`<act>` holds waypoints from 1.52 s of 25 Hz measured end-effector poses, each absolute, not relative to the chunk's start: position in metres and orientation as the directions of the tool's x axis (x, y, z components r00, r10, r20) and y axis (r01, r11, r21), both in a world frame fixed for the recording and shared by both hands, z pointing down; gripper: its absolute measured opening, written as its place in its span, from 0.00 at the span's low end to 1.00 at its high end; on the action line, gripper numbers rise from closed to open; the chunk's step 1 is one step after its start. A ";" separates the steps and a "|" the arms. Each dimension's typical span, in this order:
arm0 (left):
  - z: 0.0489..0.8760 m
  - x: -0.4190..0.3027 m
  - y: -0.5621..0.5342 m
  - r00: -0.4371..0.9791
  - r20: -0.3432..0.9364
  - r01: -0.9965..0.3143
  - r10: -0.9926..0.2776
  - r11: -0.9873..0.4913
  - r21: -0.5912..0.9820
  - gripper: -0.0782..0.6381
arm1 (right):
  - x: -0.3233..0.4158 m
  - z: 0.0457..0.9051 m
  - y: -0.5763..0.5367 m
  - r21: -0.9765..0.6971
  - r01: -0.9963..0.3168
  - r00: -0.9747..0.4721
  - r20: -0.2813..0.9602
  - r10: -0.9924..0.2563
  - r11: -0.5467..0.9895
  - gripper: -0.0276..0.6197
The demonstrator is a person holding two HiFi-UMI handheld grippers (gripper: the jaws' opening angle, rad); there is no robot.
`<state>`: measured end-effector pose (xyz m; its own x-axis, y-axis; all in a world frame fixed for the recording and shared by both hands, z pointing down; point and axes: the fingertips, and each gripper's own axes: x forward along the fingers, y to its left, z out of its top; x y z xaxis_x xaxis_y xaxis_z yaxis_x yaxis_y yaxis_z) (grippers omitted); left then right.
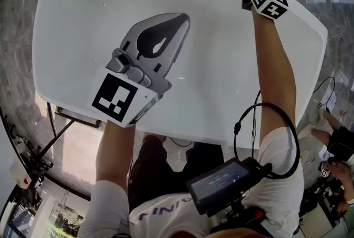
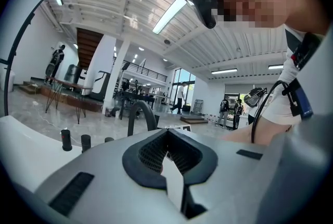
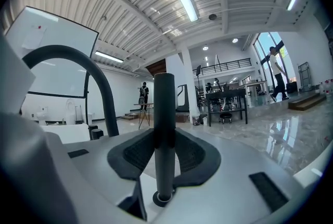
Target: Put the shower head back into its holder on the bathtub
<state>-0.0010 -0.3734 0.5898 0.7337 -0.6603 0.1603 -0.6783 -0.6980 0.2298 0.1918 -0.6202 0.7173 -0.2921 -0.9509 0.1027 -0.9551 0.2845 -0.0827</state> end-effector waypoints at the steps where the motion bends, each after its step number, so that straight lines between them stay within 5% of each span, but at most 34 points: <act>1: 0.590 -0.001 -0.372 0.734 0.160 -0.678 -0.660 -0.697 0.231 0.13 | 0.191 0.717 -0.620 -0.077 -0.955 -0.293 0.105 -0.950 0.286 0.23; 20: 0.601 -0.001 -0.373 0.733 0.172 -0.679 -0.658 -0.694 0.238 0.13 | 0.181 0.749 -0.621 -0.050 -0.956 -0.294 0.158 -0.943 0.290 0.23; 23: 0.596 0.000 -0.369 0.733 0.171 -0.679 -0.659 -0.695 0.236 0.13 | 0.183 0.744 -0.615 -0.072 -0.949 -0.316 0.158 -0.935 0.308 0.34; 38: 0.516 0.007 -0.337 0.755 0.111 -0.653 -0.646 -0.728 0.206 0.13 | 0.171 0.598 -0.516 -0.045 -0.937 -0.349 0.032 -0.937 0.347 0.33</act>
